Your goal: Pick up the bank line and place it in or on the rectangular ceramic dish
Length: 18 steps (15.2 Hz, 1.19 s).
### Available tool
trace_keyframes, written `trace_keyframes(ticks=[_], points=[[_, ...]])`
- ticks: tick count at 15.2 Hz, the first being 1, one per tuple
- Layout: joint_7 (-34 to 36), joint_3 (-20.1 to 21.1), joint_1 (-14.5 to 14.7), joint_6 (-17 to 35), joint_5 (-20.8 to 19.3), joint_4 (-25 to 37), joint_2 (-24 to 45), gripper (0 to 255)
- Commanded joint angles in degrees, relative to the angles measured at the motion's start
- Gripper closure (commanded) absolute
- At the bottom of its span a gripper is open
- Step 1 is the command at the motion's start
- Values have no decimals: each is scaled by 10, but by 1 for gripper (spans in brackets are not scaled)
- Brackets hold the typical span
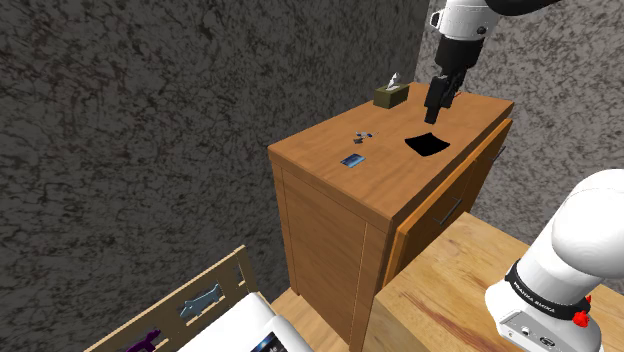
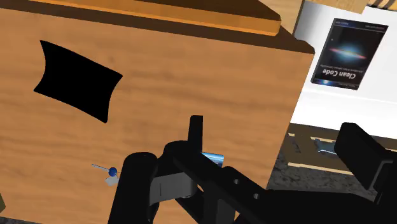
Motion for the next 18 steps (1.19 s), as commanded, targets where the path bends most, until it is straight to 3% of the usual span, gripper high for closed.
trace_keyframes(ticks=[1, 6, 11, 15, 18], points=[[0, 0, 0, 0, 0, 0, 0, 0], [-198, -113, 36, 112, -6, -50, 29, 0], [-409, -230, 94, 205, 20, -47, 112, 0], [-596, -325, 163, 250, 82, -10, 207, 0], [-749, -392, 221, 256, 158, 38, 293, 0]])
